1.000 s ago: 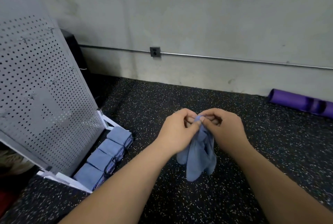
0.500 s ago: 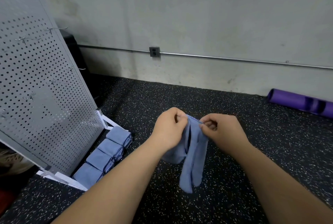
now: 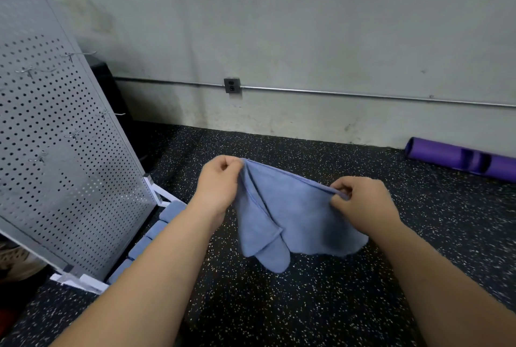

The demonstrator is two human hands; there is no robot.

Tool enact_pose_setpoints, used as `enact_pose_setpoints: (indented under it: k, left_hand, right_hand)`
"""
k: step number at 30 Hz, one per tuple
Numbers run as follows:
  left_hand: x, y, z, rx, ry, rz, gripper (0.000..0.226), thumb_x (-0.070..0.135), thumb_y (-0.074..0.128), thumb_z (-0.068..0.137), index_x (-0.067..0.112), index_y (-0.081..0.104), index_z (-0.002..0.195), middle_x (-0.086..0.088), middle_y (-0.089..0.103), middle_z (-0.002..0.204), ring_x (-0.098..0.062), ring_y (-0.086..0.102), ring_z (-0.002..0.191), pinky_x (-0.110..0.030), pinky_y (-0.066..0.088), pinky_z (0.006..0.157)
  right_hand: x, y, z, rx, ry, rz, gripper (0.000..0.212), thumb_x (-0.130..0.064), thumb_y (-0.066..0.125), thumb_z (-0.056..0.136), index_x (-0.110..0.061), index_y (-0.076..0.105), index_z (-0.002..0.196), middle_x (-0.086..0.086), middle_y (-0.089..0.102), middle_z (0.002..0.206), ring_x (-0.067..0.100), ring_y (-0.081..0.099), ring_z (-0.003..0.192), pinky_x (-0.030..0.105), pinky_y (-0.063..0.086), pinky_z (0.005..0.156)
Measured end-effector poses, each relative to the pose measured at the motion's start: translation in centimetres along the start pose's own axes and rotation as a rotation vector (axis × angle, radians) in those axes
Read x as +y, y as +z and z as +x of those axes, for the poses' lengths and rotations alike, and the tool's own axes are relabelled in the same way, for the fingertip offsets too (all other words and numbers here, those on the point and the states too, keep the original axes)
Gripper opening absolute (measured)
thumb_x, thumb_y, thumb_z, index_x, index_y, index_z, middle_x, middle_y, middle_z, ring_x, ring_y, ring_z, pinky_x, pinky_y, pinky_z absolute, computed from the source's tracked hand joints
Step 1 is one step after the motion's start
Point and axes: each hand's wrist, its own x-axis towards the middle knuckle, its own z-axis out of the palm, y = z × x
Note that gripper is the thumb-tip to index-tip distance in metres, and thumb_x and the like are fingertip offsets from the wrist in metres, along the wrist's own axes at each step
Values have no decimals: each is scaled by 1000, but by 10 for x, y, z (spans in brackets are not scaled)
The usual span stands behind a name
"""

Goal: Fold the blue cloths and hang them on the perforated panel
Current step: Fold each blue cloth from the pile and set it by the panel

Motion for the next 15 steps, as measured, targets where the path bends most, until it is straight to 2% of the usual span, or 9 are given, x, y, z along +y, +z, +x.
enact_pose_setpoints:
  k: [3,5,8,10,13,15]
  left_hand:
    - [2,-9,5,30,-1,7,17,17,64,102,18,75,89,8,69,80,-4,54,68,-23,41,61]
    - [1,-10,6,4,14,20,17,16,67,102,21,75,88,7,71,82,-5,56,70,-20,45,63]
    - [-1,-8,5,-12,61,41,9,13,69,101,21,71,97,0,68,82,-7,53,66,-15,41,54]
    - [-1,-7,4,-21,112,80,10,11,67,102,21,65,100,0,65,78,-5,47,59,-18,39,51]
    - [0,-5,3,-34,222,190,20,6,58,103,22,63,93,-1,65,79,-2,46,57,-25,39,57]
    - [1,-1,0,-42,251,261,28,2,53,103,23,66,92,1,71,86,1,52,63,-20,41,61]
  right_hand:
    - [12,-9,1,-14,31,6,13,-26,81,85,-35,74,79,-16,69,66,-1,63,67,20,44,59]
    - [18,-11,1,-24,18,31,19,-28,85,84,-31,69,74,-13,68,65,-1,60,63,18,42,58]
    - [23,-14,-1,-9,-6,112,29,-26,87,82,-27,62,70,-10,65,62,0,56,59,13,41,56]
    - [24,-15,-1,18,-6,183,30,-25,87,82,-25,60,69,-12,62,61,2,53,56,14,41,56]
    - [21,-18,-1,47,-26,285,30,-22,87,83,-21,60,70,-11,56,56,3,46,52,19,42,53]
    - [20,-19,0,58,-31,339,30,-21,87,84,-19,59,71,-10,53,54,5,43,50,27,40,53]
